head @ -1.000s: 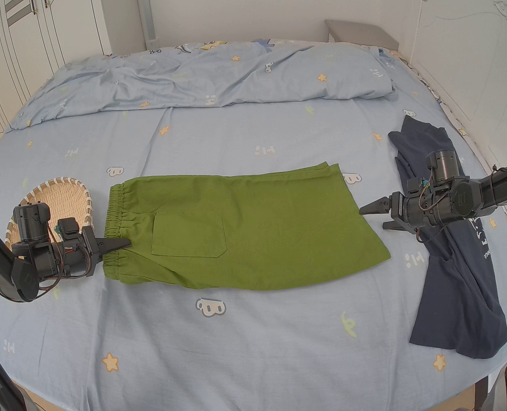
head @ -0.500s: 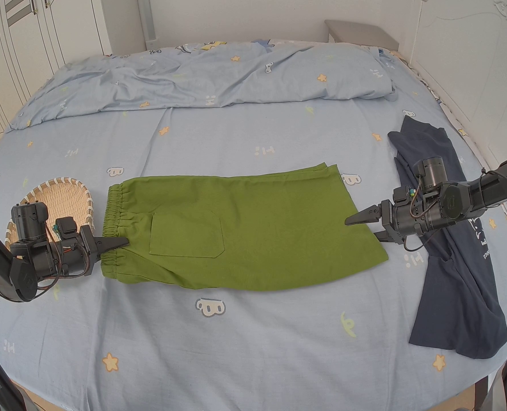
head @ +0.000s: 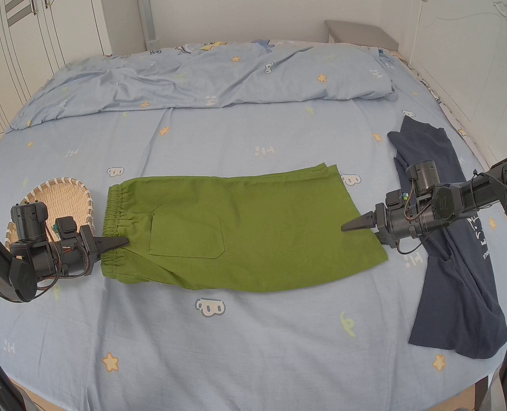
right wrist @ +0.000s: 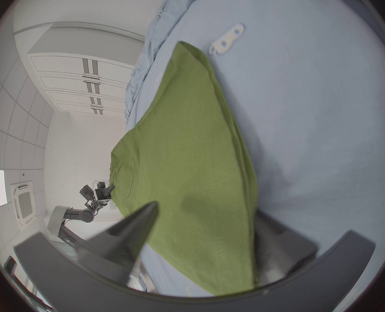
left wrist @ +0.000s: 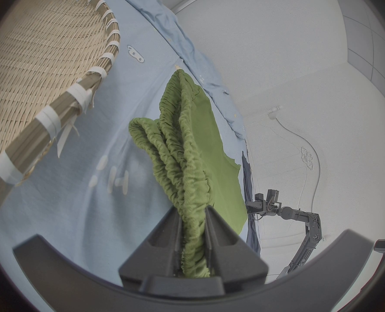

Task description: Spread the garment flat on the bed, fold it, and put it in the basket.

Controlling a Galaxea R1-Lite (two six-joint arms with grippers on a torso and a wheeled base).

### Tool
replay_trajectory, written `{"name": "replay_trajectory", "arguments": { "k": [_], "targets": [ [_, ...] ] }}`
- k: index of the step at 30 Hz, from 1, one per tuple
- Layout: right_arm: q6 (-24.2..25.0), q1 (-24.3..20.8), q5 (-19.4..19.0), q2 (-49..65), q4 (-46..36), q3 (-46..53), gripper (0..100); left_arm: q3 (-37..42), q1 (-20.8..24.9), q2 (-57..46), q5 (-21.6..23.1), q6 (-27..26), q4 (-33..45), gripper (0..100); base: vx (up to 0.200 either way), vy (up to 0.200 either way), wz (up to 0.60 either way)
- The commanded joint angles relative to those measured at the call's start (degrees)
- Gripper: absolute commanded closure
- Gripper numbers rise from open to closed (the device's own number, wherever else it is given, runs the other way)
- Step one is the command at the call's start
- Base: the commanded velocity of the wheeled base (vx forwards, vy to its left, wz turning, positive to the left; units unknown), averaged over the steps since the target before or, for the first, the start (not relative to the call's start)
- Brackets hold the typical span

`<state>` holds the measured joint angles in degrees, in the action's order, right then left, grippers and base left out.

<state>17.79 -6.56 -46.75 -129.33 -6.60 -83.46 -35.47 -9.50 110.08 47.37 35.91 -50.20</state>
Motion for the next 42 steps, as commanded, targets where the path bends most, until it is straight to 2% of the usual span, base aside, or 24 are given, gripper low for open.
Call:
{"name": "replay_trajectory", "arguments": {
  "k": [1,14,21,26,28,29,30,31,35,38,39,42],
  "targets": [
    [0.1,0.9,-2.4,-1.0,-1.3,-1.4,100,0.0,-0.2,0.0,0.0,0.0,-0.1,100,0.0,0.0,0.0],
    [0.1,2.2,-3.0,-0.3,-2.0,-1.4,100,-0.2,-0.5,0.2,0.0,0.0,0.1,100,0.0,0.0,0.0],
    [0.0,1.5,-3.0,12.3,-2.7,7.1,100,0.0,-0.5,-3.9,0.2,-0.4,5.6,100,0.0,0.0,0.0],
    [-1.5,1.5,-2.9,20.2,-5.3,15.7,100,0.5,-2.3,-6.3,0.4,-7.7,14.9,100,0.0,0.0,0.0],
    [-4.9,1.7,-2.9,23.1,-6.4,21.0,100,1.4,-2.9,-6.7,0.4,-11.3,18.6,100,0.0,0.0,0.0],
    [-4.9,1.7,-2.9,23.1,-6.4,21.0,100,1.4,-2.9,-6.7,0.4,-11.3,18.6,100,0.0,0.0,0.0],
    [-8.5,1.9,-2.3,25.0,-6.3,26.7,100,3.0,-3.3,-8.2,0.5,-14.1,21.5,100,0.0,0.0,0.0],
    [-9.9,1.9,-2.2,25.8,-6.1,29.2,100,4.1,-3.4,-8.9,0.5,-15.2,22.6,100,0.0,0.0,0.0],
    [-13.0,1.3,-2.2,28.2,-5.0,40.2,100,9.6,-4.3,-10.7,0.5,-20.2,23.7,100,0.0,0.0,0.0],
    [-13.3,0.6,-2.3,29.0,-2.6,45.3,100,12.1,-5.2,-11.3,0.5,-22.4,23.7,100,0.0,0.0,0.0],
    [-13.3,-0.8,-2.2,29.4,1.8,50.6,100,14.6,-6.1,-11.6,0.5,-24.3,23.7,100,0.0,0.0,0.0],
    [-13.1,-1.2,-2.3,29.3,9.3,56.9,100,17.8,-6.5,-11.6,0.5,-26.7,23.6,100,0.0,0.0,0.0]
  ]
}}
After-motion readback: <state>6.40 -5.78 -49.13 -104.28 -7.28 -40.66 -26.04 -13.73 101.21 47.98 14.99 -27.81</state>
